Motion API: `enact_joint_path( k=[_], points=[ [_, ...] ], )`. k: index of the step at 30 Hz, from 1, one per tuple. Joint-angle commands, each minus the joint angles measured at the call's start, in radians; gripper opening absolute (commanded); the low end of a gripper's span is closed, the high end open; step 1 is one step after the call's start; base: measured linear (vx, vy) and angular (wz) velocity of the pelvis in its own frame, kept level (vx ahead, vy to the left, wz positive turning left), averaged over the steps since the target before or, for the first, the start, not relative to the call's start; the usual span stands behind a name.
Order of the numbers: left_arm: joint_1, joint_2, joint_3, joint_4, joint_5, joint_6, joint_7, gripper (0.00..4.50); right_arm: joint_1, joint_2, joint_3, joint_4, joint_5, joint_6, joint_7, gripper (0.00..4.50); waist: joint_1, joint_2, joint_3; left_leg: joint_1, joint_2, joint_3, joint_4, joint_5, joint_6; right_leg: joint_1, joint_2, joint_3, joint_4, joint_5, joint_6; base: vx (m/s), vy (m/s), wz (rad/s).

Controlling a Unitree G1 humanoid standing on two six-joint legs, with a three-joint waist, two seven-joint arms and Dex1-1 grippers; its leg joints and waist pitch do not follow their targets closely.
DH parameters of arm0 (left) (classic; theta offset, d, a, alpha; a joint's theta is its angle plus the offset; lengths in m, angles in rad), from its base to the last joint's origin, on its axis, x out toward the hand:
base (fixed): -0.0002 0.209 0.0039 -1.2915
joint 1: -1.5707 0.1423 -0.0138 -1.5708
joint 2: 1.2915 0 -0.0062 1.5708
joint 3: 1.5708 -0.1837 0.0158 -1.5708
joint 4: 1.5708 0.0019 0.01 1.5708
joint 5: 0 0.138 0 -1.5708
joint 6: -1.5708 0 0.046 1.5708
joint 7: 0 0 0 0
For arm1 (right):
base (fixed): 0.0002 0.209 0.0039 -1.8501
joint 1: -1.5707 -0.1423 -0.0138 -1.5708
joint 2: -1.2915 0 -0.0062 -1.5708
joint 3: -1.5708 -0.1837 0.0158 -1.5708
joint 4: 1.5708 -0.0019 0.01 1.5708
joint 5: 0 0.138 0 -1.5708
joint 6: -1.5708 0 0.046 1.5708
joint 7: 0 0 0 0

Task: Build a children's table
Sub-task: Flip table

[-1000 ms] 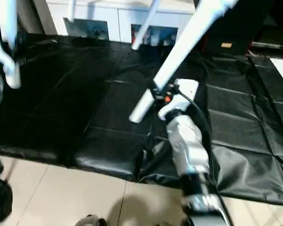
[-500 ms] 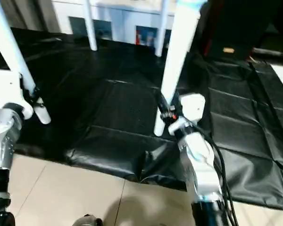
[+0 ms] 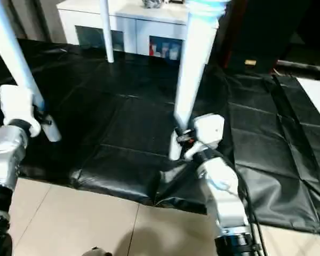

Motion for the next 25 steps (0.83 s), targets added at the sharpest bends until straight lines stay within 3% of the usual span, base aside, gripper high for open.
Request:
enact_joint_path(
  k=[1, 3, 7, 9, 11, 14, 16, 18, 19, 20, 21, 22, 24, 25],
  points=[
    [0.033, 0.000, -0.012, -0.044, -0.021, -0.015, -0.029, 2.86, 0.006, 0.002, -0.004, -0.010, 0.018, 0.004, 0.006, 2.62, -0.006, 0.024, -0.062, 0.031, 0.019, -0.016, -0.095, -0.410, -0.054, 0.019, -0.045, 0.032, -0.085, -0.242, -0.160, 0.000, 0.000, 0.00],
    [0.048, 0.000, -0.007, -0.061, -0.031, -0.020, -0.032, 3.16, 0.010, 0.003, -0.006, -0.019, 0.024, 0.006, 0.003, 2.79, -0.006, 0.025, -0.064, 0.031, 0.018, -0.014, -0.094, -0.396, -0.050, 0.020, -0.044, 0.032, -0.081, -0.222, -0.166, 0.000, 0.000, 0.00],
    [0.151, -0.012, 0.028, -0.183, -0.081, -0.028, -0.053, 3.28, 0.059, 0.011, -0.018, -0.101, 0.057, 0.041, -0.001, 3.12, -0.005, 0.027, -0.063, 0.030, 0.021, -0.012, -0.096, -0.381, -0.041, 0.020, -0.041, 0.032, -0.080, -0.186, -0.171, 0.000, 0.000, 0.00],
    [0.196, -0.030, 0.056, -0.232, -0.137, -0.038, -0.081, 3.61, 0.087, 0.009, -0.026, -0.135, 0.056, 0.069, -0.021, 3.31, -0.004, 0.030, -0.064, 0.031, 0.021, -0.012, -0.097, -0.369, -0.039, 0.022, -0.041, 0.031, -0.079, -0.167, -0.174, 0.000, 0.000, 0.00],
    [0.241, -0.055, 0.090, -0.273, -0.209, -0.077, -0.117, 3.65, 0.116, -0.002, -0.022, -0.174, 0.054, 0.069, -0.016, 3.38, -0.003, 0.031, -0.063, 0.028, 0.021, -0.012, -0.099, -0.366, -0.041, 0.025, -0.041, 0.031, -0.080, -0.152, -0.177, 0.000, 0.000, 0.00],
    [0.301, -0.079, 0.123, -0.312, -0.281, -0.125, -0.148, 3.90, 0.151, -0.009, -0.023, -0.229, 0.085, 0.052, 0.005, 3.38, -0.003, 0.030, -0.059, 0.030, 0.022, -0.011, -0.102, -0.405, -0.041, 0.023, -0.041, 0.032, -0.087, -0.188, -0.162, 0.000, 0.000, 0.00],
    [0.365, -0.103, 0.138, -0.391, -0.350, -0.112, -0.175, 3.90, 0.186, -0.003, -0.046, -0.292, 0.140, 0.055, 0.002, 3.38, -0.003, 0.038, -0.056, 0.033, 0.023, -0.012, -0.104, -0.438, -0.045, 0.019, -0.043, 0.033, -0.089, -0.227, -0.154, 0.000, 0.000, 0.00],
    [0.399, -0.114, 0.137, -0.439, -0.375, -0.096, -0.184, 3.90, 0.207, 0.001, -0.058, -0.324, 0.159, 0.066, -0.007, 3.38, -0.004, 0.033, -0.052, 0.033, 0.025, -0.012, -0.106, -0.474, -0.045, 0.015, -0.041, 0.033, -0.097, -0.279, -0.140, 0.000, 0.000, 0.00],
    [0.472, -0.131, 0.095, -0.543, -0.373, -0.066, -0.182, 3.90, 0.252, 0.009, -0.084, -0.369, 0.164, 0.100, -0.043, 3.38, -0.004, 0.044, -0.051, 0.036, 0.025, -0.014, -0.107, -0.492, -0.052, 0.012, -0.041, 0.034, -0.099, -0.306, -0.131, 0.000, 0.000, 0.00],
    [0.503, -0.136, 0.070, -0.588, -0.361, -0.051, -0.177, 3.90, 0.272, 0.012, -0.095, -0.384, 0.160, 0.117, -0.061, 3.38, -0.004, 0.040, -0.046, 0.033, 0.028, -0.014, -0.111, -0.495, -0.052, 0.012, -0.039, 0.035, -0.103, -0.310, -0.124, 0.000, 0.000, 0.00],
    [0.529, -0.151, 0.032, -0.643, -0.358, 0.027, -0.152, 3.90, 0.291, 0.007, -0.100, -0.391, 0.129, 0.156, -0.089, 3.38, -0.004, 0.039, -0.047, 0.035, 0.030, -0.013, -0.111, -0.497, -0.057, 0.012, -0.037, 0.035, -0.099, -0.306, -0.123, 0.000, 0.000, 0.00],
    [0.541, -0.158, -0.015, -0.680, -0.320, 0.090, -0.120, 3.90, 0.298, -0.001, -0.100, -0.388, 0.085, 0.199, -0.117, 3.38, -0.005, 0.040, -0.044, 0.036, 0.027, -0.012, -0.111, -0.511, -0.059, 0.009, -0.034, 0.035, -0.103, -0.332, -0.114, 0.000, 0.000, 0.00],
    [0.545, -0.161, -0.040, -0.695, -0.296, 0.109, -0.103, 3.90, 0.298, -0.005, -0.100, -0.386, 0.062, 0.228, -0.137, 3.38, -0.006, 0.038, -0.040, 0.044, 0.018, -0.012, -0.106, -0.549, -0.069, 0.001, -0.034, 0.036, -0.116, -0.430, -0.082, 0.000, 0.000, 0.00],
    [0.537, -0.198, -0.093, -0.731, -0.217, 0.142, -0.021, 3.90, 0.272, 0.000, -0.115, -0.365, 0.017, 0.331, -0.215, 3.38, -0.013, 0.039, -0.036, 0.036, 0.016, -0.016, -0.108, -0.542, -0.076, 0.005, -0.034, 0.034, -0.118, -0.476, -0.057, 0.000, 0.000, 0.00]
  ],
)
